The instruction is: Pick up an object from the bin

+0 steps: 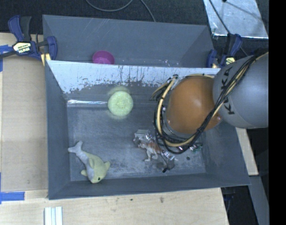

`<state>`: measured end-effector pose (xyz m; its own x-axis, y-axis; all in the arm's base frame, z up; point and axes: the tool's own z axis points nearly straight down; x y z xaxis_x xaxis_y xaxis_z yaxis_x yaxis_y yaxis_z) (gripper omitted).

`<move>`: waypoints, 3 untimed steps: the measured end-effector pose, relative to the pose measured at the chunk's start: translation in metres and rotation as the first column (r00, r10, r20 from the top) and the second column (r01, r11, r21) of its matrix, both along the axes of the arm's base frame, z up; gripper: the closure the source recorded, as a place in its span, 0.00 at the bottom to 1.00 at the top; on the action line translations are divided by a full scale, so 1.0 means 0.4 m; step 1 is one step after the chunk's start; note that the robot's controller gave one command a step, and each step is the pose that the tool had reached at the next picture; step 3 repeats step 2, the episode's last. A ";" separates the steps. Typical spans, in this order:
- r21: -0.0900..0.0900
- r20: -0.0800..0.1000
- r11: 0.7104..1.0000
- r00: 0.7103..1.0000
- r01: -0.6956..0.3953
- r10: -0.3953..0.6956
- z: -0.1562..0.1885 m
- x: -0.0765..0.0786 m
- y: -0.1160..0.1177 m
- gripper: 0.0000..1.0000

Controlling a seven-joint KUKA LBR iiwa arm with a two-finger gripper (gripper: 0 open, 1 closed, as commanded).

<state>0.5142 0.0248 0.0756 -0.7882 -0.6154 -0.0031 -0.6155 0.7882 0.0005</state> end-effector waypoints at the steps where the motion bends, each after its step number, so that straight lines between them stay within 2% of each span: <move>1: -0.002 0.000 0.992 0.992 -0.128 0.128 0.014 -0.013 -0.043 0.00; 2: -0.002 0.000 0.930 0.930 -0.368 0.368 0.006 0.050 -0.037 0.00; 3: -0.002 0.000 0.930 0.930 -0.368 0.368 0.006 0.050 -0.037 0.00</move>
Offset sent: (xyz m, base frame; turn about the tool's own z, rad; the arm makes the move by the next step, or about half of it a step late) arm 0.0939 -0.0068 -0.0056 0.0170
